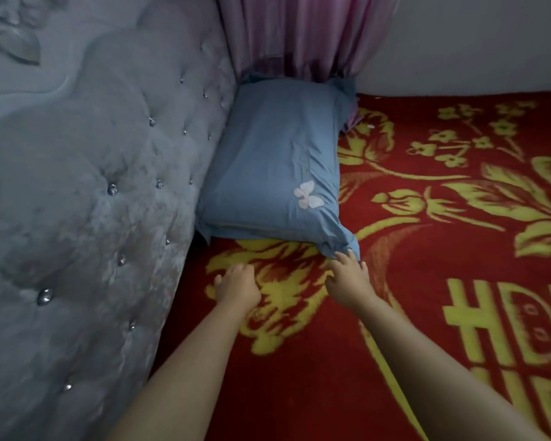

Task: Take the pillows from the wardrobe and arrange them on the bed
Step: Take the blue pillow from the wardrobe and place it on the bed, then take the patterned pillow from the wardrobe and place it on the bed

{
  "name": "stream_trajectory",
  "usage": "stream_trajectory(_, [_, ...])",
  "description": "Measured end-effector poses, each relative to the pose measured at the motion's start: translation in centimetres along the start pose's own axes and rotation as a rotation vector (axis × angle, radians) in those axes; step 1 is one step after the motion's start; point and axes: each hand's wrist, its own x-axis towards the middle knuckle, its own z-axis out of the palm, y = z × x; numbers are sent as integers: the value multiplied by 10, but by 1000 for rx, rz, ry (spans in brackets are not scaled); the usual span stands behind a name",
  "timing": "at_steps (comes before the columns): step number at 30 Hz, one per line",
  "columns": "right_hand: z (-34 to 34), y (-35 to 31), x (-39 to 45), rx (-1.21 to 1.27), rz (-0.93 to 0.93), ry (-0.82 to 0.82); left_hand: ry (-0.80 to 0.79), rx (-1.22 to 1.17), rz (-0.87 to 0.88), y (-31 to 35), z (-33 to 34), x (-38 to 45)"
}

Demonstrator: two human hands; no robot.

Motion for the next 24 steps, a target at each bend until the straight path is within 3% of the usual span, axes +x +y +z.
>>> stream_trajectory(4, [-2, -4, -23, -9, -81, 17, 38, -121, -11, -3, 3, -22])
stream_trajectory(12, [-19, -20, -72, -64, -414, 130, 225, -222, -35, 5, -8, -88])
stream_trajectory(16, [-28, -17, -126, -130, -584, 90, 319, -306, -157, 10, 6, -172])
stream_trajectory(24, [-7, -14, -304, -268, -1046, -139, 403, -437, -591, 31, 68, -416])
